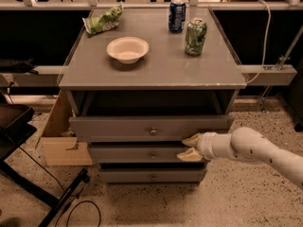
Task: Close top drawer
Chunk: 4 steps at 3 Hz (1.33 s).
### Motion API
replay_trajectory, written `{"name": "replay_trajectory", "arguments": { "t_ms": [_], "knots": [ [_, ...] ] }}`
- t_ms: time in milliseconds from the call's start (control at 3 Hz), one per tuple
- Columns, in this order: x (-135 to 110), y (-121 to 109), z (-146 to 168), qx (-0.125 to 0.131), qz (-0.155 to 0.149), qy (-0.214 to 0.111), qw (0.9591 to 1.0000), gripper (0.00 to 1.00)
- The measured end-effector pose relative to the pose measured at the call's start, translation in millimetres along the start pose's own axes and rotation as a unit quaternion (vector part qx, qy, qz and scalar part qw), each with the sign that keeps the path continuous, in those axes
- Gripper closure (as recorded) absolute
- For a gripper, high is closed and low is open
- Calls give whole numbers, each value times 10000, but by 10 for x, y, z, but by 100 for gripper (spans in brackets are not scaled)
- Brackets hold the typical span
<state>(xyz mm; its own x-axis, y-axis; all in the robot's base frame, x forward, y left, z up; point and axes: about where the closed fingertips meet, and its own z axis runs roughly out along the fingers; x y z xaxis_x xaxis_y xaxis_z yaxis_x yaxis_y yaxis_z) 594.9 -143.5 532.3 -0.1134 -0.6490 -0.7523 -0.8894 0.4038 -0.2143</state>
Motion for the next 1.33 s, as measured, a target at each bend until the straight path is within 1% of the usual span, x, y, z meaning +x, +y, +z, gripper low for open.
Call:
{"name": "replay_trajectory", "arguments": {
  "t_ms": [333, 667, 1000, 1333],
  "knots": [
    [0, 0, 0, 0, 0, 0, 10000, 0],
    [0, 0, 1, -1, 0, 0, 10000, 4],
    [-2, 1, 0, -2, -2, 0, 10000, 27],
    [-241, 110, -104, -251, -274, -8, 9993, 50]
  ]
}}
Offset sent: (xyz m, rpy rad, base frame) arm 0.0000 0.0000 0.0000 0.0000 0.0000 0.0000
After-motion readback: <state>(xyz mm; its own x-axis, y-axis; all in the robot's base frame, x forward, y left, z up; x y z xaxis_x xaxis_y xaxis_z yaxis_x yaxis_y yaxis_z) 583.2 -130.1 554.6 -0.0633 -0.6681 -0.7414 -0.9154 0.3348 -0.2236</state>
